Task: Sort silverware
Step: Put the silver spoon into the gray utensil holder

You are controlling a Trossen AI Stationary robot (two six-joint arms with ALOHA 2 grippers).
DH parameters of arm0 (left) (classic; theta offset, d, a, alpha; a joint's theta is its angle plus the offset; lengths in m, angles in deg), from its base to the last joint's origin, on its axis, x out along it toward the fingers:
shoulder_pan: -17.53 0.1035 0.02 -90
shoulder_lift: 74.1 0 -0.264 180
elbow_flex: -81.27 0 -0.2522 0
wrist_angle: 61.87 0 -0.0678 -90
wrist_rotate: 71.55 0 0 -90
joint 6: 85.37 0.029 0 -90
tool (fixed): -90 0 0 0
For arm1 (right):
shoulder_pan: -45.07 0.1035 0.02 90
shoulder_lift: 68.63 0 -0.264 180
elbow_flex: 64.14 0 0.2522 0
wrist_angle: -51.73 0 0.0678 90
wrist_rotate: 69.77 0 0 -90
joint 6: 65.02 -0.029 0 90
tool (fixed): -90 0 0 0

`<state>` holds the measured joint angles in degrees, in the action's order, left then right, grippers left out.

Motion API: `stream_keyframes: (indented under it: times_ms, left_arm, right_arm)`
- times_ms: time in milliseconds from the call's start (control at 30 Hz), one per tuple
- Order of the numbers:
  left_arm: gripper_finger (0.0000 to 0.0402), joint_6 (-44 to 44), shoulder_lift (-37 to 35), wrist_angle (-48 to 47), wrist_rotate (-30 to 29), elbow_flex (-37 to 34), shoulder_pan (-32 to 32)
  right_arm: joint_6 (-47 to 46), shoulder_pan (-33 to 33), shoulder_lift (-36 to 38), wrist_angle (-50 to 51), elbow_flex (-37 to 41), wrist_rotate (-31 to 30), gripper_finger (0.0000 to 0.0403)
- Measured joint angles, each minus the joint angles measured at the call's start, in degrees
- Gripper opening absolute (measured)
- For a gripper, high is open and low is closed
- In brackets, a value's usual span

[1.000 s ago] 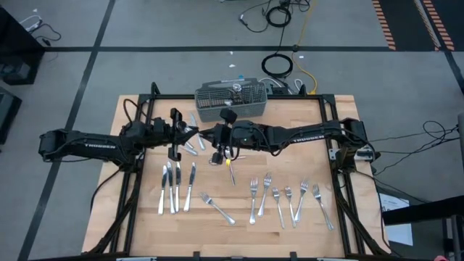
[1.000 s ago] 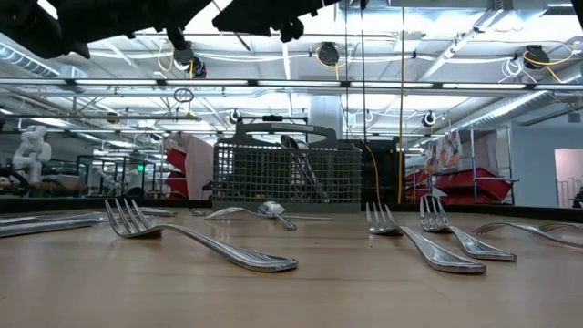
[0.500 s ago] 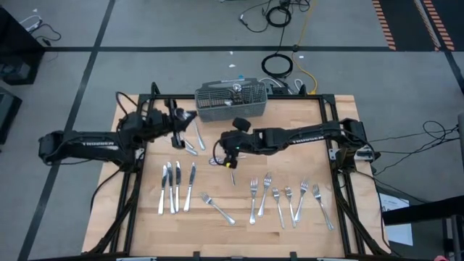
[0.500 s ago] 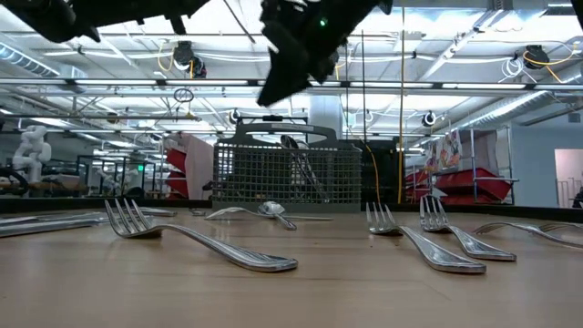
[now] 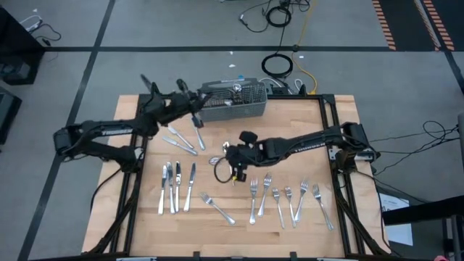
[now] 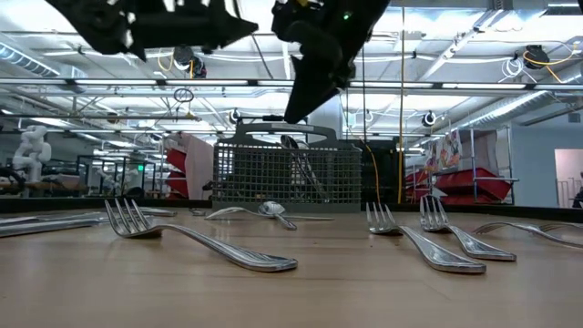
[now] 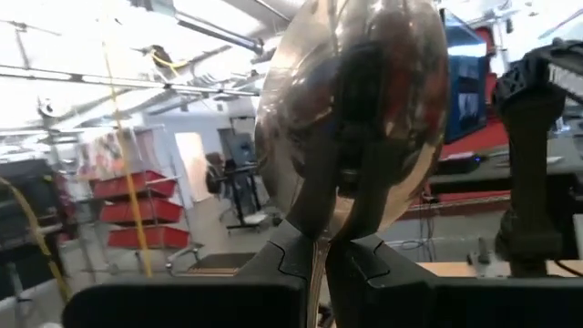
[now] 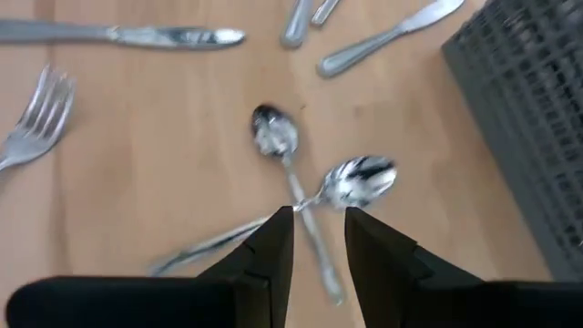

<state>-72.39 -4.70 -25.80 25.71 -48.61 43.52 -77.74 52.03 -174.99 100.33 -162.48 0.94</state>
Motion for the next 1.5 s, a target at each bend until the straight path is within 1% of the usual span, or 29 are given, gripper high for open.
stream_keyframes:
  times_ms: [100, 167, 233, 333, 467, 667, 833, 1000, 1167, 1367, 1433, 1500]
  left_arm:
    - [0.0019, -0.06, 4.88, -0.29, 4.22, 2.05, 2.43]
    - [0.0019, -0.51, 8.17, 1.13, 6.70, 3.32, 4.24]
    - [0.0019, -2.63, 11.41, 3.62, 9.81, 5.01, 5.67]
    - [0.0019, -4.99, 16.09, 3.97, 13.92, 7.68, 6.74]
    - [0.0019, -3.21, 21.63, 3.70, 14.19, 11.40, 6.68]
    - [0.0019, -2.89, 30.23, 2.56, 14.13, 17.10, 8.04]
    - [0.0019, -2.54, 35.63, -1.32, 13.63, 21.27, 10.17]
    - [0.0019, -2.10, 39.10, -4.40, 13.34, 24.65, 11.71]
    - [0.0020, -4.49, 40.66, -10.21, 13.62, 24.38, 11.57]
    - [0.0080, -5.50, 40.55, -13.28, 13.60, 24.40, 10.88]
    - [0.0091, -5.50, 40.55, -13.41, 13.36, 24.40, 10.62]
    - [0.0095, -5.31, 40.52, -13.30, 11.91, 24.40, 10.26]
  right_arm:
    - [-2.45, 2.54, 0.00, 3.21, -0.02, -0.11, 0.0093]
    - [-4.40, 4.27, 0.00, 5.10, -0.02, -0.26, 0.0093]
    - [-6.42, 5.89, 0.00, 6.35, -0.02, -0.61, 0.0093]
    - [-9.18, 7.89, 0.00, 6.87, -0.02, -1.50, 0.0093]
    - [-11.81, 9.99, 0.04, 6.88, -0.02, -4.87, 0.0093]
    - [-14.94, 11.23, 0.04, 6.88, -0.02, -5.61, 0.0093]
    - [-15.86, 11.92, 0.04, 6.85, -0.02, -6.40, 0.0093]
    - [-17.03, 11.96, 0.07, 6.85, -0.07, -6.39, 0.0093]
    - [-16.64, 11.92, 0.07, 6.98, -0.11, -6.43, 0.0093]
    - [-16.51, 12.32, 0.09, 6.92, -0.11, -6.47, 0.0093]
    - [-16.51, 12.54, 0.09, 7.01, -0.11, -6.43, 0.0093]
    - [-16.53, 12.89, 0.09, 7.07, -0.11, -6.43, 0.0093]
